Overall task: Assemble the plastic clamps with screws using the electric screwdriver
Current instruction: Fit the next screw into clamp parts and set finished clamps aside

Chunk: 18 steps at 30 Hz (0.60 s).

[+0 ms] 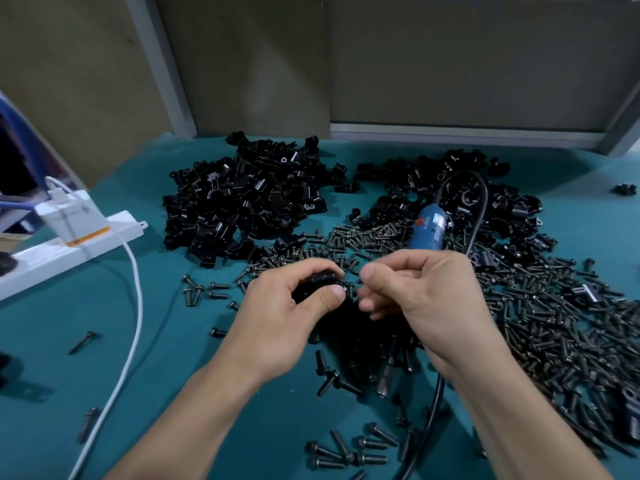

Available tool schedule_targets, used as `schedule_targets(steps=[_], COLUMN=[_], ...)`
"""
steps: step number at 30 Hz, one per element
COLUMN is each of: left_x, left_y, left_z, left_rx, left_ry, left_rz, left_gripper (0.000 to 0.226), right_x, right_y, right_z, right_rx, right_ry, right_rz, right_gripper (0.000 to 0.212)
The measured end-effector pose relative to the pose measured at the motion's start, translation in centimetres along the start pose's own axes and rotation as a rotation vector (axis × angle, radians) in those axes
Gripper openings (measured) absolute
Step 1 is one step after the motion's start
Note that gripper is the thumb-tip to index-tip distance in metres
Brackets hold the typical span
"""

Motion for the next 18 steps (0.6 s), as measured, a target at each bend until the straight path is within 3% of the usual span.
schedule_targets(steps=[2,5,10,18], left_x=[-0.20,-0.42,-0.27,-0.48], left_y=[-0.06,-0.27,-0.38,-0.39], left_z=[-0.07,-0.27,-0.26,-0.09], left_rx=[-0.002,0.005,0.009,-0.018], left_ry=[-0.026,-0.051,-0.083,-0.082], left_rz=[0.030,0.050,0.020,0.049], left_gripper=[0.015,0.015,0.014,0.020], right_x=[-0.08,-0.11,-0.22,-0.48], right_y=[0.04,0.03,-0.14,-0.19], right_z=[0.18,0.29,0.08,0.08], right_rx=[0.051,0.095,0.063,0.128], right_ry=[-0.058,-0.138,-0.127,-0.131], right_rz=[0.031,0.080,0.031,0.012], right_gripper=[0.009,0.018,0.009,0.016])
Point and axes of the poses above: each hand's wrist, its own y-axis towards the middle knuckle, its own x-axis out of the back of the hand, z = x × y, the point moved 5 cm from there along y, towards the middle knuckle, and after that the axes turned 3 degrees about -z, right-handed, at the moved point
